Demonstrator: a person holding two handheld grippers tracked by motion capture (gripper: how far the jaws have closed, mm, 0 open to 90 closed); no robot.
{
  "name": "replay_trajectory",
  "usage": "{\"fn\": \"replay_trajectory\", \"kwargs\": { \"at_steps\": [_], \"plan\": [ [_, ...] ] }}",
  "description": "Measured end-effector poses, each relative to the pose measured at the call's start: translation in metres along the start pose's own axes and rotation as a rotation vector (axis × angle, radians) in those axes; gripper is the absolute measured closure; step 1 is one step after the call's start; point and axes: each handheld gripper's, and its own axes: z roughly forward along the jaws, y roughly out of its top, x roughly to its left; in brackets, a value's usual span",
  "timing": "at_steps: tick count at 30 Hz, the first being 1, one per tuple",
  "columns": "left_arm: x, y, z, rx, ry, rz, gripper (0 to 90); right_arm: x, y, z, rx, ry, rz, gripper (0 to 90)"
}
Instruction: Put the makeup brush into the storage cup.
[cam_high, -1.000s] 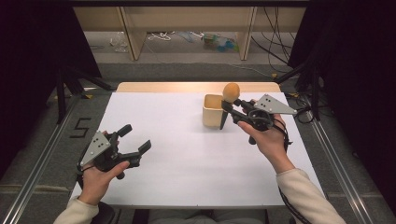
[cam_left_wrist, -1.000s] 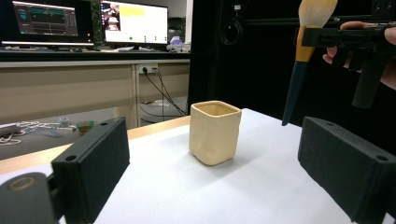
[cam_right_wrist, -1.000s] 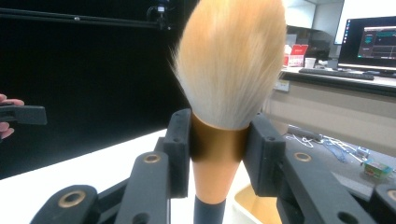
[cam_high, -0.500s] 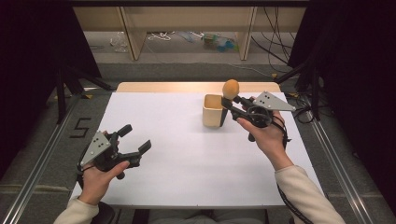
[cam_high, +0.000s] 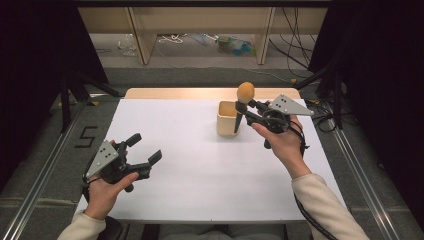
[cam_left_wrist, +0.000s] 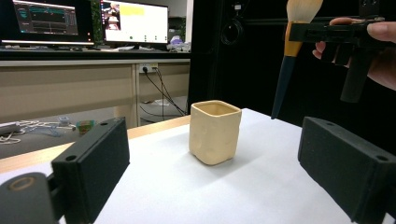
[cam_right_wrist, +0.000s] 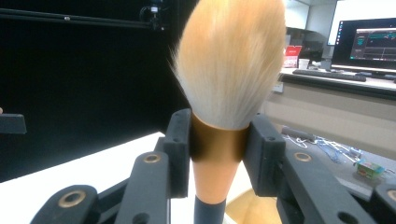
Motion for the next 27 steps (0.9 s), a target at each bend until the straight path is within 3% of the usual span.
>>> {"fn": "replay_trajectory", "kwargs": {
  "at_steps": [13,19,27],
  "plan": [
    [0.0,0.0,0.001,0.002,-0.001,0.002,8.6,-0.004,0.002,0.006,-0.003,-0.009,-0.008,66.0],
    [0.001,0.0,0.0,0.003,0.0,0.0,8.5,-0.004,0.003,0.008,0.009,-0.007,0.011,66.0],
    [0.001,-0.001,0.001,0.003,0.001,-0.002,8.5,-0.006,0.004,0.012,-0.002,-0.019,-0.006,66.0]
  ]
}}
